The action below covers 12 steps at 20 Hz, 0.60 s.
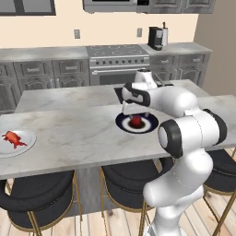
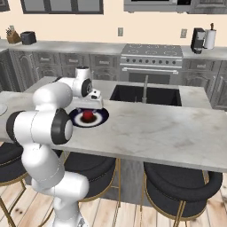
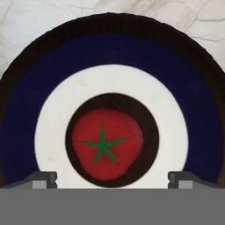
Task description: Transport the fish and tomato to the fridge. Place the fish on the rack containing meat and place the tomato on the rack containing the vegetable, ensuring meats and vegetables are on different racks.
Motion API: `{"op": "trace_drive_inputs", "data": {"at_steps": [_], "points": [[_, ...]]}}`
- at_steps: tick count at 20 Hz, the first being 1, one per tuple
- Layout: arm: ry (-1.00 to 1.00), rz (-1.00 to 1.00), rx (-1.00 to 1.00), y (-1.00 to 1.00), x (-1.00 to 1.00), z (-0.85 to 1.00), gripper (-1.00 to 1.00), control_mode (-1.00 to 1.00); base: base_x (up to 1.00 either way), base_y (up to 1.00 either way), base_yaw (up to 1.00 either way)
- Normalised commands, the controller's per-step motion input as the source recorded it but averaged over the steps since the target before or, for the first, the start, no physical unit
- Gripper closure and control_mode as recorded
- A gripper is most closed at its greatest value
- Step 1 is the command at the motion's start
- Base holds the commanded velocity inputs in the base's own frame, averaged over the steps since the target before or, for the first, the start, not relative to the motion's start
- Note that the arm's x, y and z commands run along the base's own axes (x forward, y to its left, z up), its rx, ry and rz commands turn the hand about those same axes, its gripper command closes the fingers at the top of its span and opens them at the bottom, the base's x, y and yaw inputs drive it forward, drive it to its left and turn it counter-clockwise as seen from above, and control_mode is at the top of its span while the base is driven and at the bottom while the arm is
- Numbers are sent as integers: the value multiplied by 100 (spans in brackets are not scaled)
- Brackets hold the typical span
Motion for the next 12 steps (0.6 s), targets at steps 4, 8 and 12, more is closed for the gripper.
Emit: {"op": "trace_drive_inputs", "data": {"at_steps": [4, 8, 12], "points": [[3, 0, 0, 0, 0, -16, -100, -100, 0, 0, 0], [4, 0, 0, 0, 0, -16, -100, -100, 0, 0, 0], [1, 0, 0, 0, 14, -19, -100, -100, 0, 0, 0]]}}
